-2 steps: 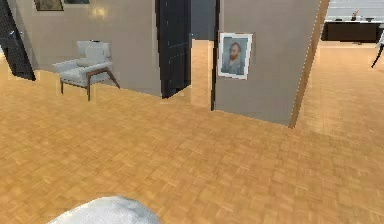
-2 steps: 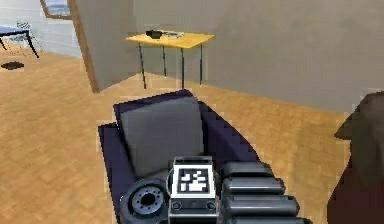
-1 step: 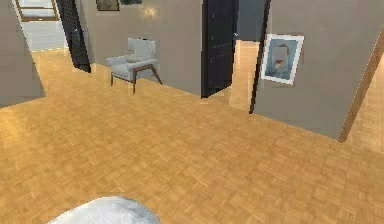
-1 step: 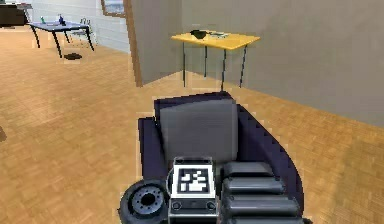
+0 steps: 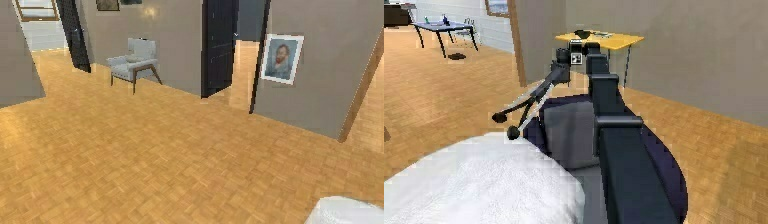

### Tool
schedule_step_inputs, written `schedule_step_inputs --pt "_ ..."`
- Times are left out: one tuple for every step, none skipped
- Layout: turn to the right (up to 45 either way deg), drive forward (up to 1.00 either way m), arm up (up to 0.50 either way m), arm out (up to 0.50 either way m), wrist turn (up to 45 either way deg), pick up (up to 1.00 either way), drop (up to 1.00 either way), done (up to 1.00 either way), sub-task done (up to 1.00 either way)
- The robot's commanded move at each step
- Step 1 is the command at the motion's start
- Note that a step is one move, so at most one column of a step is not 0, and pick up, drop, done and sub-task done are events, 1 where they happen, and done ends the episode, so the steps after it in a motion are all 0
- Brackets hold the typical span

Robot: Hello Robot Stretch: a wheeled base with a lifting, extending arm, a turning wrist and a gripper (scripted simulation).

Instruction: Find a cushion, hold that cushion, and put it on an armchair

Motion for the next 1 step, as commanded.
schedule_step_inputs --pt "0.0 0.0 0.0 0.0 45.0 0.0 0.0 0.0 0.0"
